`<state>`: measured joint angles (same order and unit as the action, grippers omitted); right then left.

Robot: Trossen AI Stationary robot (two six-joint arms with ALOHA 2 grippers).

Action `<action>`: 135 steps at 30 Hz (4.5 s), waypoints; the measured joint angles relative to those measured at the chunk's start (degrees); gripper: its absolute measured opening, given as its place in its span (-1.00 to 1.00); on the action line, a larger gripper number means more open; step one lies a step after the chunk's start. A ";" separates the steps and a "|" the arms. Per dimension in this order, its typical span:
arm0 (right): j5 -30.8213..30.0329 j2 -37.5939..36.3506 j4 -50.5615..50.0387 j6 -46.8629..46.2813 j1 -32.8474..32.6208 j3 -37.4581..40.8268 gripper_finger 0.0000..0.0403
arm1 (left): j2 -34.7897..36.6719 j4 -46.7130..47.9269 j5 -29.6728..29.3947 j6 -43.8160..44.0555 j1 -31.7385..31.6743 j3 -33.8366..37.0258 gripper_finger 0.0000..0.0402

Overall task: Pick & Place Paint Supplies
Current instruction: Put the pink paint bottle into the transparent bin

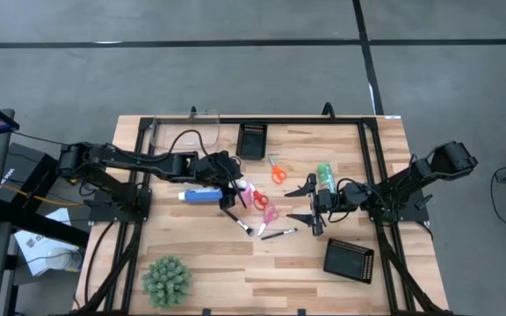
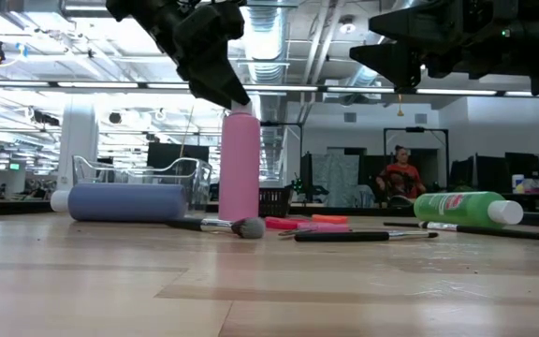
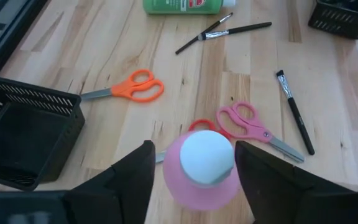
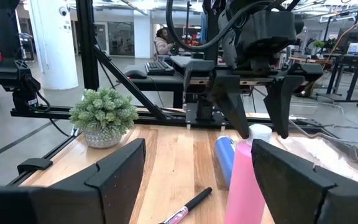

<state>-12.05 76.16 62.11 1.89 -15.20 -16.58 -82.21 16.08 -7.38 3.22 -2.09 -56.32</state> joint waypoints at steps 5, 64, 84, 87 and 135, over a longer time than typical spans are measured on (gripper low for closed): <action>-0.02 0.00 0.02 0.00 0.00 0.00 0.39 | 0.03 0.00 -0.04 0.02 0.00 0.01 -0.17; -0.02 0.00 -0.99 -0.44 0.00 0.02 0.39 | 18.10 11.75 -11.76 -9.02 -21.74 -7.16 -0.45; -0.02 0.00 -1.62 -0.48 -0.03 0.02 0.39 | 16.79 17.82 -12.78 -3.78 -32.07 -6.47 -0.45; -0.02 0.00 -1.62 -0.51 -0.04 0.02 0.39 | 16.26 16.39 -12.72 -1.38 -32.57 -3.89 -0.45; -0.02 0.00 -1.64 -1.07 -0.11 0.02 0.39 | 16.52 6.91 -7.34 5.32 -34.29 9.30 -0.26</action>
<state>-12.08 76.16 60.47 0.82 -15.31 -16.56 -65.69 22.98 -14.72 8.54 -36.38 -47.03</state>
